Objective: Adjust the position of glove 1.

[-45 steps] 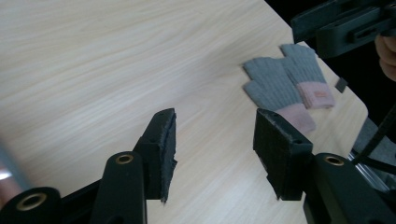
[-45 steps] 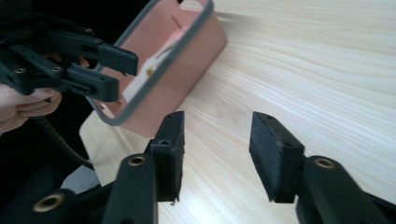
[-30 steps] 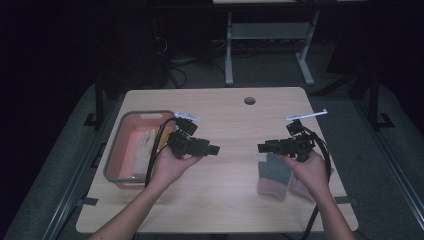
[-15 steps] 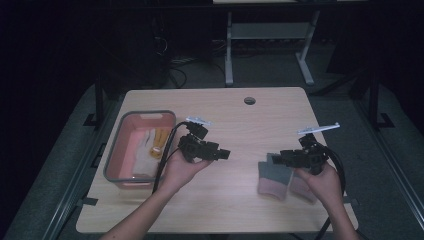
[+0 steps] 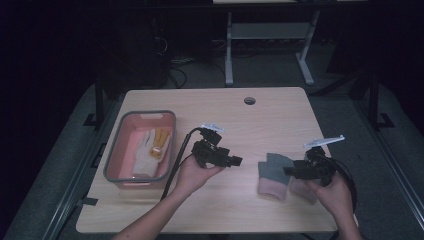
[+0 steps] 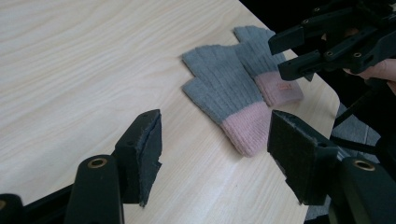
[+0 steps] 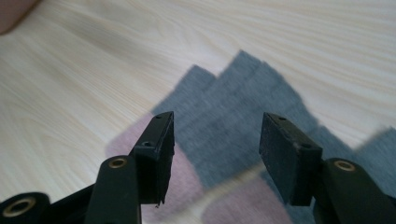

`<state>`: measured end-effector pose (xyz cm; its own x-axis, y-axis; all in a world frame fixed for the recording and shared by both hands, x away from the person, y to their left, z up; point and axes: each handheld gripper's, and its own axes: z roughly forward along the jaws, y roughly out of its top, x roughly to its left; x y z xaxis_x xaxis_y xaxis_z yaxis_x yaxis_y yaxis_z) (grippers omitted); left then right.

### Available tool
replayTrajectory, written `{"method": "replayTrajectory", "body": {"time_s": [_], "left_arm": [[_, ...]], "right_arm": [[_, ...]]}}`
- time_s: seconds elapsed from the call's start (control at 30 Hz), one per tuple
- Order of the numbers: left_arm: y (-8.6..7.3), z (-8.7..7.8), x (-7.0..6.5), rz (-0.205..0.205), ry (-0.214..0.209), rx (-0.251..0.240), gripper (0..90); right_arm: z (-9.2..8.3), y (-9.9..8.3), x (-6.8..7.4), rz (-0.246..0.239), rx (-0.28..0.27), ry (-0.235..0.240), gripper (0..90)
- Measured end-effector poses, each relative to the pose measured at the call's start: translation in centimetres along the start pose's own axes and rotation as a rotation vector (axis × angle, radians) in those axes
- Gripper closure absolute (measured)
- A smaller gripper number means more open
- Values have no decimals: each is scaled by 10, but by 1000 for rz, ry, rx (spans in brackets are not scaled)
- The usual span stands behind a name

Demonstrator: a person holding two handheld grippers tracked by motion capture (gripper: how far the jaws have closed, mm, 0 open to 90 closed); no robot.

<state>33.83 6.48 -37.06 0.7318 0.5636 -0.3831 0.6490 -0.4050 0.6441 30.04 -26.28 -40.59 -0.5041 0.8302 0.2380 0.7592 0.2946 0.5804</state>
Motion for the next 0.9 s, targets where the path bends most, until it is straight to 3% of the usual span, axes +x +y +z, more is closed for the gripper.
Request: {"method": "replayTrajectory", "body": {"time_s": [0.3, 0.43, 0.6, 0.9], "left_arm": [[-1, 17, -6, 4, -15, 20, 343], [-1, 27, -11, 16, -26, 37, 343], [-3, 38, -19, 34, -33, 53, 342], [-5, 51, -24, 44, -38, 72, 315]], "right_arm": [[-3, -20, -19, 54, 4, -55, 445], [-5, -26, -23, 51, 7, -78, 439], [-4, -33, -27, 49, 49, -140, 427], [-3, -38, -29, 53, 83, -181, 422]]}}
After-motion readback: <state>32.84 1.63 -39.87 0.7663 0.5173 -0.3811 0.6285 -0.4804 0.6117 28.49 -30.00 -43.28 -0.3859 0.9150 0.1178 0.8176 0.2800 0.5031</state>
